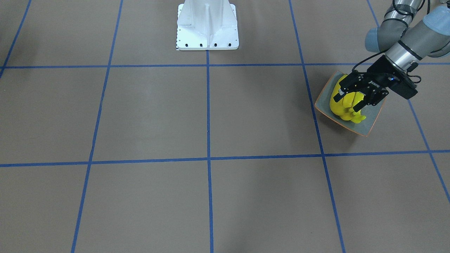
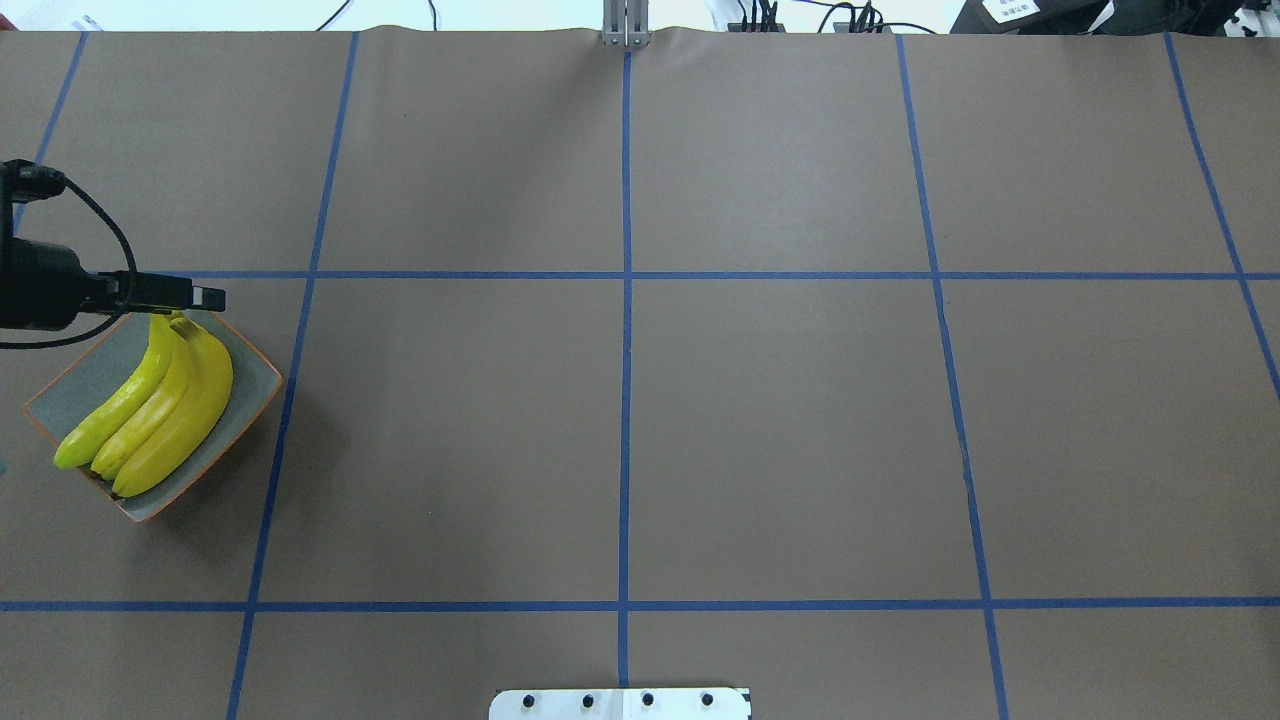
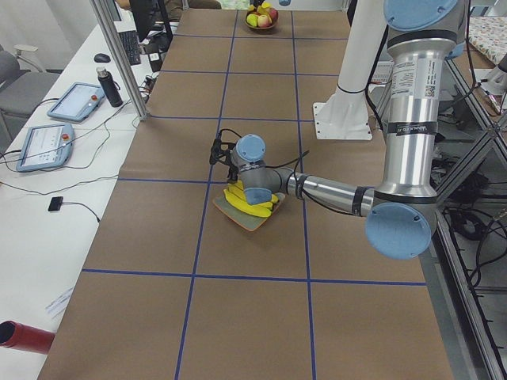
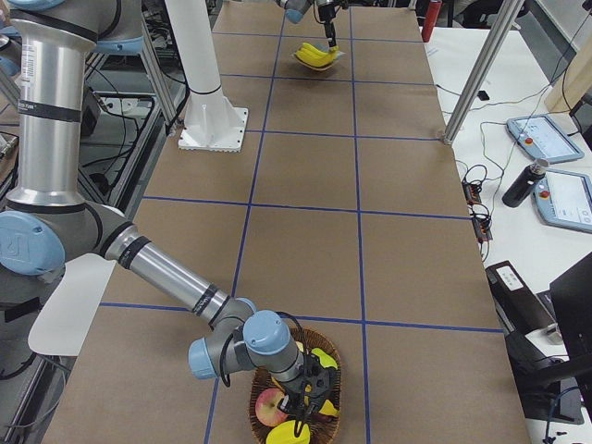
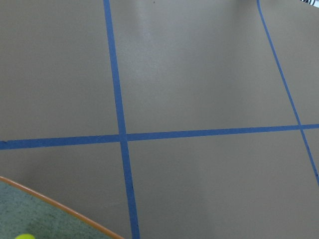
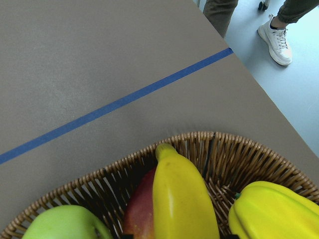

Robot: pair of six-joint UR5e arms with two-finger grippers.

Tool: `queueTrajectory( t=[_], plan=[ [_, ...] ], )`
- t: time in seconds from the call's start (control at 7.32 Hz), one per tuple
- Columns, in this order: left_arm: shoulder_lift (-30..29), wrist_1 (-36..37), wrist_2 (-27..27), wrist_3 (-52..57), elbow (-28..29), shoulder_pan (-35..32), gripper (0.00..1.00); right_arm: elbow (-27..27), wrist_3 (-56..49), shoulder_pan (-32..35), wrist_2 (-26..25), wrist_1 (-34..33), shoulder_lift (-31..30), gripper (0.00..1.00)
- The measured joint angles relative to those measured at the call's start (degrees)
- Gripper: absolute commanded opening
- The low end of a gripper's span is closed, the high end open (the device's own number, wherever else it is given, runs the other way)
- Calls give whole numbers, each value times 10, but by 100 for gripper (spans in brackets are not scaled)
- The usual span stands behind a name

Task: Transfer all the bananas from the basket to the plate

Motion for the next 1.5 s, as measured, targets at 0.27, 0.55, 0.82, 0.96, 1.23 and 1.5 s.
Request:
queueTrajectory(
  t=[0.27,0.55,0.82,0.96,1.23,1.5],
  plan=[
    [1,0,0,0,0,0,99,8,-3,0,0,8,-1,0],
    [1,0,0,0,2,0,99,41,-26,10,6,5,-6,0],
    [0,1,-1,-1,3,0,99,93,-97,57,9,-36,-6,0],
    [0,1,-1,-1,3,0,99,137,-127,74,10,-82,-3,0],
    [-1,2,-1,-2,4,1,99,222,-140,74,10,-172,16,0],
    [-4,1,-1,-5,3,1,100,248,-69,-5,9,-200,61,0]
  ],
)
